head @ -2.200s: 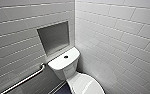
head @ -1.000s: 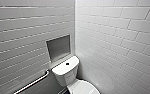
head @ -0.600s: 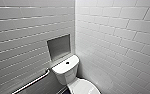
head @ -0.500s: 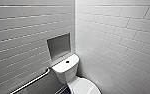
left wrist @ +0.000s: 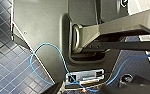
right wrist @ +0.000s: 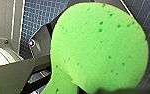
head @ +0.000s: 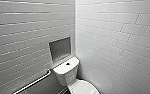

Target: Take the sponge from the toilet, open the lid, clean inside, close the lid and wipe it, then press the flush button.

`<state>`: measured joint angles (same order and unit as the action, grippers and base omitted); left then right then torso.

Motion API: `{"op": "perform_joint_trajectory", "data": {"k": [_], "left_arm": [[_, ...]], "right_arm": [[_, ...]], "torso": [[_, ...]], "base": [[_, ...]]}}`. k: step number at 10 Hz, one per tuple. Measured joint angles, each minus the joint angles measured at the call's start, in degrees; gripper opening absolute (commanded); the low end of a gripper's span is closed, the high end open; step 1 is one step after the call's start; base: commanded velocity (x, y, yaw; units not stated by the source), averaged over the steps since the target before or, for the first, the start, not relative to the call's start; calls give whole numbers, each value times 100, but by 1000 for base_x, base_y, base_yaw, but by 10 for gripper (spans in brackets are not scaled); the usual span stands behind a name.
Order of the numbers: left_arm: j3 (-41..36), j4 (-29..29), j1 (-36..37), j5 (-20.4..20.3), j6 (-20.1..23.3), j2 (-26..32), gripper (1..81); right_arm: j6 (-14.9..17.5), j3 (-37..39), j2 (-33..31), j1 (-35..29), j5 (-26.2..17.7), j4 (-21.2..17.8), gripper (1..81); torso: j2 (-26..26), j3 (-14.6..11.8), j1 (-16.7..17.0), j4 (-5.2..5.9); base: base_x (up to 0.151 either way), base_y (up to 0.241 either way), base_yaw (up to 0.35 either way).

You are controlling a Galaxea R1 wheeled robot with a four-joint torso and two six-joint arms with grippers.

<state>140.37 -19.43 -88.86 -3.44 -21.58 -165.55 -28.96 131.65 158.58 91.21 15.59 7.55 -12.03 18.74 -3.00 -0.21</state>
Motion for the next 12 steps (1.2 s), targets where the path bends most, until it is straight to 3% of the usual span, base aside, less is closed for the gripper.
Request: {"op": "perform_joint_trajectory", "data": {"k": [2,6,9,12], "left_arm": [[1,0,-45,11,-2,4,811],[9,0,-48,16,-2,17,811],[83,0,-67,13,-22,15,811],[340,1,-98,33,-38,-52,811]], "right_arm": [[0,-83,-69,83,-24,48,10],[0,-96,-77,88,-27,68,10],[0,-94,-41,85,-61,121,10],[-5,85,116,99,-557,152,10]], "torso": [[125,-127,96,0],[162,-142,162,0],[168,-426,166,0],[168,-466,172,0]], "base": [[0,0,0],[0,0,0],[0,0,0],[0,0,0]]}}
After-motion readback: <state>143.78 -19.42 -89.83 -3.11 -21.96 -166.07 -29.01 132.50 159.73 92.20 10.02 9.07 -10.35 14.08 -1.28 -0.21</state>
